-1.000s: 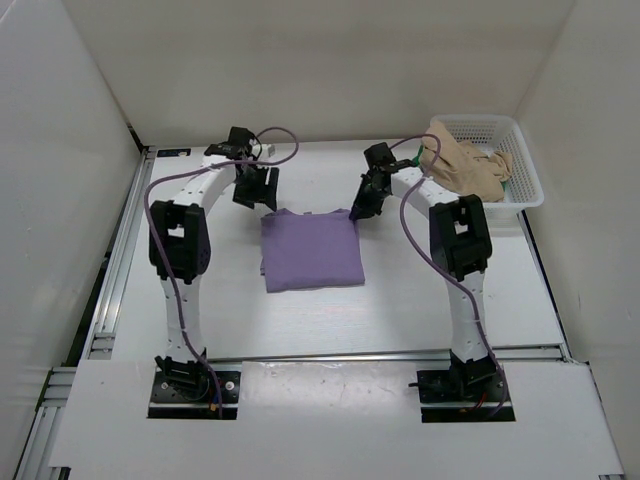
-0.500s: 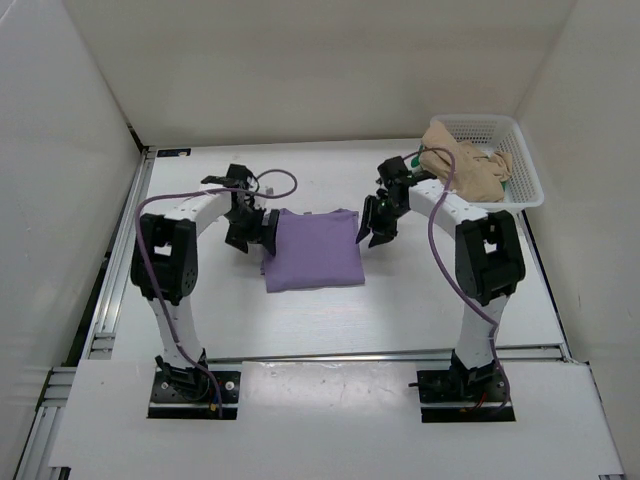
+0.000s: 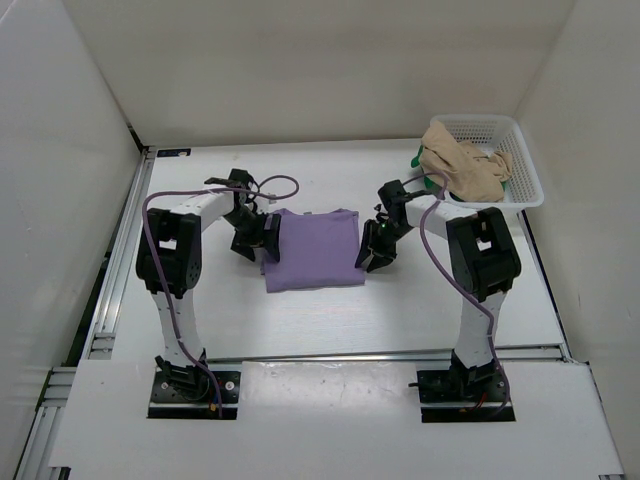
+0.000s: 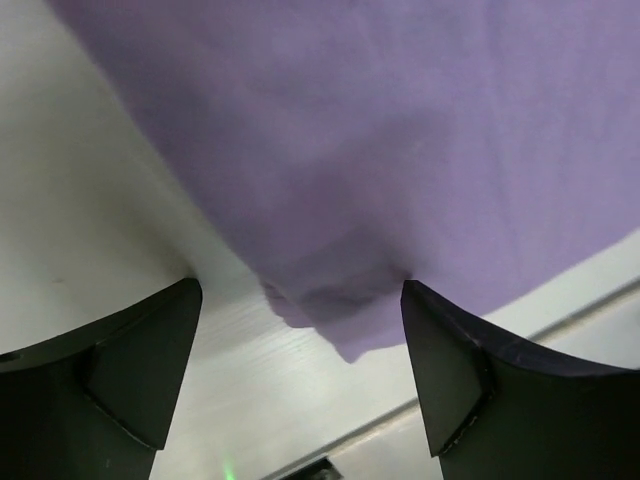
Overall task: Fold and stack the t-shirts
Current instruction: Fold the long partially folded tshirt into a neat square, then put the neatly folded tshirt into the corner of the board with the left arm
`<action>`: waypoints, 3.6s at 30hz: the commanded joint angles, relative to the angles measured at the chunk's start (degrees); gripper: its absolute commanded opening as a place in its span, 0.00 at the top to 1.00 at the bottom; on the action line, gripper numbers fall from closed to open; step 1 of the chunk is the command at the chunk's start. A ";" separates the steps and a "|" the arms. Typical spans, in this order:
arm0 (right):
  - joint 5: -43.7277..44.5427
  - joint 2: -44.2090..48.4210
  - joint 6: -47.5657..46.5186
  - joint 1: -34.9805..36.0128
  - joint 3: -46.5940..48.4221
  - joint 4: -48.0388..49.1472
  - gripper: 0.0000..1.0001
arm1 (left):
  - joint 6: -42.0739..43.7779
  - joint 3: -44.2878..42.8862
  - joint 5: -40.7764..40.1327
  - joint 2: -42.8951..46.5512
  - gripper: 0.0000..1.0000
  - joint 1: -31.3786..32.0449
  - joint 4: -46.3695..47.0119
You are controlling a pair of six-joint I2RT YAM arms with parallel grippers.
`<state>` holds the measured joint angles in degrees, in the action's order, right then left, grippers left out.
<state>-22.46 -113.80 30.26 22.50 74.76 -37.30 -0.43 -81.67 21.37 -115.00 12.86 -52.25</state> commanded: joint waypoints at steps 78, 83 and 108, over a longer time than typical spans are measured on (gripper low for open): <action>21.93 19.67 -0.64 -6.86 2.85 -18.42 0.47 | 0.43 -50.97 -42.99 -15.96 0.00 -29.13 15.42; 21.40 19.67 -0.64 -6.33 2.32 -17.90 0.47 | 0.43 -44.39 -37.56 -13.94 0.07 -23.60 16.04; 22.71 17.47 -1.70 -6.33 3.45 -19.12 0.44 | 0.43 -45.85 -34.11 -31.93 0.64 -21.21 14.98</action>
<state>-0.54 -95.53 29.50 15.88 75.99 -55.18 0.21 -125.10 -14.35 -143.79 -8.47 -37.01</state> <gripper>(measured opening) 0.556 0.362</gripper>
